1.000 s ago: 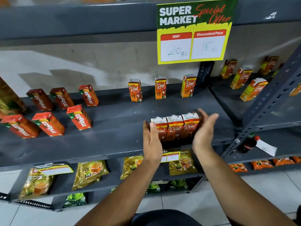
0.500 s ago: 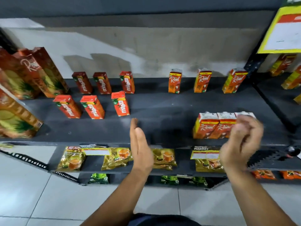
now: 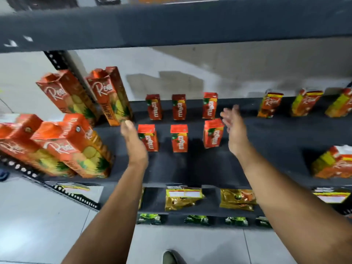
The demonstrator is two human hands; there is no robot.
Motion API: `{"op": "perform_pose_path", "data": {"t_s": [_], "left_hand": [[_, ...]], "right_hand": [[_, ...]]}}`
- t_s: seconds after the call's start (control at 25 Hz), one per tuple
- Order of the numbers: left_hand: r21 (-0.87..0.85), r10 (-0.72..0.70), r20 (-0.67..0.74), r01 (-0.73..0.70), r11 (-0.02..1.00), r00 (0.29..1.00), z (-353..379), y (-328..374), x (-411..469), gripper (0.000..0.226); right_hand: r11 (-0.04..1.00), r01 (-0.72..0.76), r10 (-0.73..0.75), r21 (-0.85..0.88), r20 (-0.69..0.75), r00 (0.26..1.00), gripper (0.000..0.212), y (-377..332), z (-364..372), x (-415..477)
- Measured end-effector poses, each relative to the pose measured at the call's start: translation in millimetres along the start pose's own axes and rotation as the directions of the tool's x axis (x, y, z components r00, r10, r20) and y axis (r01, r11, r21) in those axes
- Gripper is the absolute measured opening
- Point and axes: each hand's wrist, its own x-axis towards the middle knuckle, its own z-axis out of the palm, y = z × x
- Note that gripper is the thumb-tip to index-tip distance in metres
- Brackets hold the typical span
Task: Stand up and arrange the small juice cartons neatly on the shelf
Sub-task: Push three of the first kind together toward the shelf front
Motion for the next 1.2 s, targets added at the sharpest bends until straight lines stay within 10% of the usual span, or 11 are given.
{"op": "perform_pose_path", "data": {"t_s": [0.16, 0.8, 1.2], "left_hand": [[0.034, -0.251, 0.174, 0.249, 0.968, 0.952, 4, -1, 17, 0.039], [0.12, -0.31, 0.371, 0.286, 0.951, 0.875, 6, -25, -8, 0.028], [0.044, -0.099, 0.388, 0.089, 0.995, 0.916, 3, -14, -28, 0.048]], "right_hand": [[0.978, -0.137, 0.129, 0.16, 0.058, 0.99, 0.046, 28, 20, 4], [0.973, -0.137, 0.154, 0.183, -0.081, 0.985, 0.019, 50, 73, -32], [0.984, 0.024, -0.006, 0.179, -0.098, 0.995, 0.022, 51, 76, -61]]}}
